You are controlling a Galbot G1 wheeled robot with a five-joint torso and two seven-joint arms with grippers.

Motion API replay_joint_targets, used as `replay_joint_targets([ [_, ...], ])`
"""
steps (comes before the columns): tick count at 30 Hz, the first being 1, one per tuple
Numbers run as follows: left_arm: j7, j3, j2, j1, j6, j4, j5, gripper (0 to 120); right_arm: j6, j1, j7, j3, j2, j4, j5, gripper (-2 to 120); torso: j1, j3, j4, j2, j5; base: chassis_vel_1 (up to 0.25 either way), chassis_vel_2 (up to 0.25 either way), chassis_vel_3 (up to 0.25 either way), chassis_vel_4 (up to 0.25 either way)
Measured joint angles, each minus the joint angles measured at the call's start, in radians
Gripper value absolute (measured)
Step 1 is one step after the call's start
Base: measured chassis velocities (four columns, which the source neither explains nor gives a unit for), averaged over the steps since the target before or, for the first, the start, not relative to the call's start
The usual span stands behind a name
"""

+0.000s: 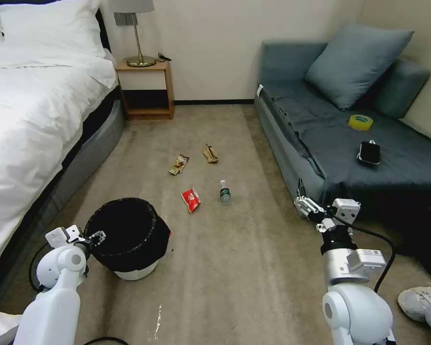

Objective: Pick up the trash bin, then pick up the garbage on the floor and place it into the trash bin.

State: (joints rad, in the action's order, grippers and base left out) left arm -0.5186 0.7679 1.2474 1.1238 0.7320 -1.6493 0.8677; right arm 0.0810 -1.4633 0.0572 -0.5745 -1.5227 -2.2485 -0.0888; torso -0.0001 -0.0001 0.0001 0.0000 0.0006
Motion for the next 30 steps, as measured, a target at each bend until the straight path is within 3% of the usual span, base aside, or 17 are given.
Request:
replay_joint_targets([
  [14,0.000,0.021,0.011,0.029,0.005,-0.037,0.016,4,-0.039,0.003,0.000,0.001,0.010,0.003,-0.007,100,0.000,0.000,-0.0001,0.000,-0.0014,0.000,0.000,0.000,0.000],
  [18,0.001,0.029,0.013,0.041,0.011,-0.062,0.017,3,-0.060,0.001,0.002,0.002,0.014,0.004,-0.021,100,0.000,0.000,-0.0004,0.000,-0.0020,0.000,0.000,0.000,0.000],
  [24,0.007,0.072,0.033,0.101,0.009,-0.229,-0.054,3,-0.120,0.007,0.006,0.004,0.024,0.006,-0.075,100,0.000,0.000,-0.0003,0.000,-0.0008,0.000,0.000,0.000,0.000],
  [25,0.007,0.072,0.033,0.101,0.009,-0.229,-0.054,3,-0.120,0.007,0.006,0.004,0.024,0.006,-0.075,100,0.000,0.000,-0.0003,0.000,-0.0008,0.000,0.000,0.000,0.000],
  [28,0.019,0.086,0.064,0.152,0.009,-0.335,-0.135,3,-0.135,0.012,0.006,0.004,0.032,0.007,-0.094,100,0.000,0.000,-0.0001,0.000,-0.0006,0.000,0.000,0.000,0.000],
  [30,0.023,0.089,0.075,0.167,0.009,-0.363,-0.163,3,-0.140,0.012,0.006,0.003,0.034,0.009,-0.097,100,0.000,0.000,-0.0001,0.000,-0.0006,0.000,0.000,0.000,0.000],
])
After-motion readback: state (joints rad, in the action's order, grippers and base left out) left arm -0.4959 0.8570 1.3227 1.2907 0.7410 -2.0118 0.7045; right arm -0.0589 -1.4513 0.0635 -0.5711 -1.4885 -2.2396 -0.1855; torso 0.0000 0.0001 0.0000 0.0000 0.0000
